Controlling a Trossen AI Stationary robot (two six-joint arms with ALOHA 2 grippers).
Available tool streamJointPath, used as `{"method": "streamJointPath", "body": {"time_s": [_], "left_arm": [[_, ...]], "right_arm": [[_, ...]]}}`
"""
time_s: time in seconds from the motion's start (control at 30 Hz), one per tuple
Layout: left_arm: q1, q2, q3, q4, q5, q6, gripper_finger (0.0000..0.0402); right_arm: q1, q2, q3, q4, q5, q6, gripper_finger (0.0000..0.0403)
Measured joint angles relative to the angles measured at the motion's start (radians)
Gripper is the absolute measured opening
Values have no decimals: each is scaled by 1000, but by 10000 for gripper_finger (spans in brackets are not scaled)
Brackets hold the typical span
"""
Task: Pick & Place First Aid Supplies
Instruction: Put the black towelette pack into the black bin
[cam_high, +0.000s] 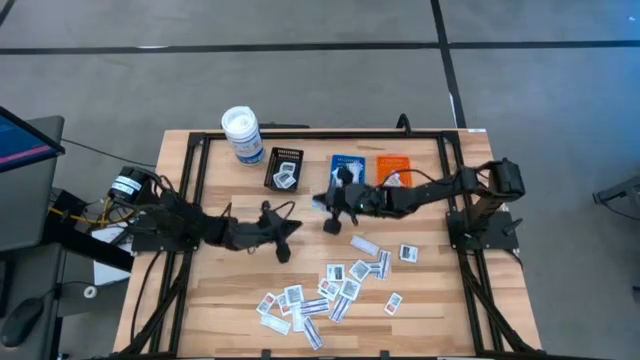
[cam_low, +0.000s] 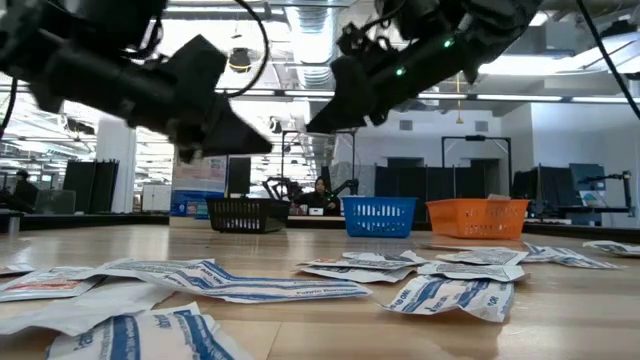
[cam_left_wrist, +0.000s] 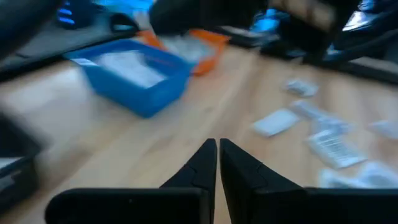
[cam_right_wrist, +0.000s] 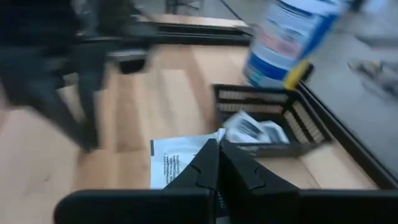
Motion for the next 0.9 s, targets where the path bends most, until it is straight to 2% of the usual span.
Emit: {"method": "streamJointPath", "body": {"time_s": [0.07, 0.13, 0.27, 0.4, 0.6, 0.9], "left_arm": [[59, 0, 2, 45, 149, -6, 31], [109, 0, 12, 67, 257, -24, 47], [162, 0, 29, 68, 357, -37, 82], [171, 0, 32, 69, 402, -52, 106], [164, 0, 32, 72, 400, -81, 115], [187, 0, 32, 81, 370, -82, 107]], "right_arm": [[53, 8, 0, -4, 21, -80, 2], [105, 19, 0, -28, 94, -134, 1], [180, 17, -1, -48, 252, -177, 1], [201, 17, -1, -21, 327, -215, 0], [185, 17, 0, -23, 315, -205, 0], [173, 17, 0, 4, 225, -175, 0]]}}
